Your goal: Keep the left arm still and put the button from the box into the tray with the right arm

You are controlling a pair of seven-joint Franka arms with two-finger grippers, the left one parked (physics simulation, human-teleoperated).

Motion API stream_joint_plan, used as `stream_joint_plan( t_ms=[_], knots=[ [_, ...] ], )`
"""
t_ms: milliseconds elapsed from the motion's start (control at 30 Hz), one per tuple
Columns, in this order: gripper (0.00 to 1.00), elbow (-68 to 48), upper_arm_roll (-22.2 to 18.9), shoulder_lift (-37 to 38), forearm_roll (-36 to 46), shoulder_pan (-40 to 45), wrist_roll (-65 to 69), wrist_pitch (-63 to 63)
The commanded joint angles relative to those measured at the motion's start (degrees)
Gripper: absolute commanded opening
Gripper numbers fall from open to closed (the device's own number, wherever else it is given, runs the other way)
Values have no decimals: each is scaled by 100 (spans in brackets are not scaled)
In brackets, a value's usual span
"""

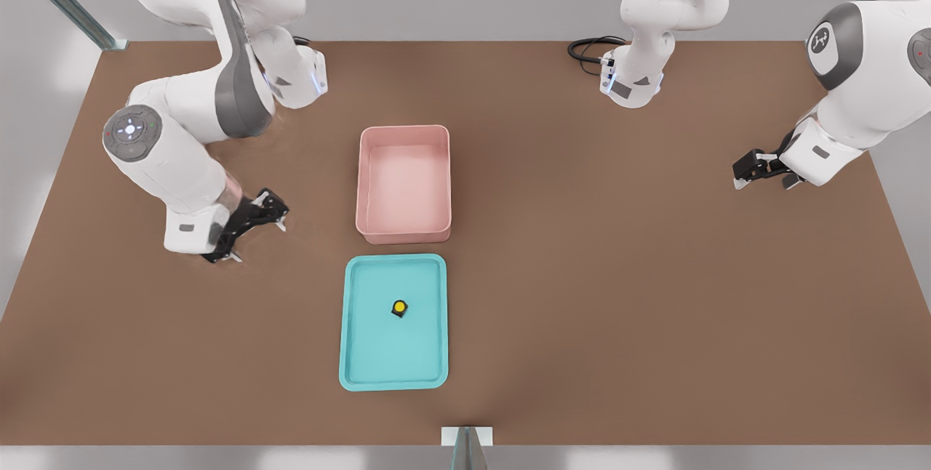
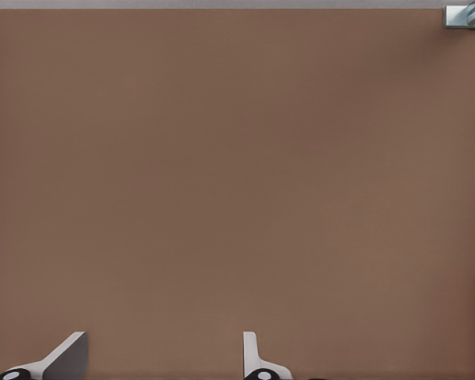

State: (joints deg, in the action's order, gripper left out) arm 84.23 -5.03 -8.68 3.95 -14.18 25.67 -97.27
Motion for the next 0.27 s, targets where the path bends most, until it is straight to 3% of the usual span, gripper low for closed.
stream_joint_plan(
  t_ms=[0,67,233],
  knots=[
    [100,489,11,719,98,310,-4009,1712],
    [100,-345,2,95,-105,337,-3797,1817],
    [100,-495,29,-20,-280,328,-3850,1896]
  ],
)
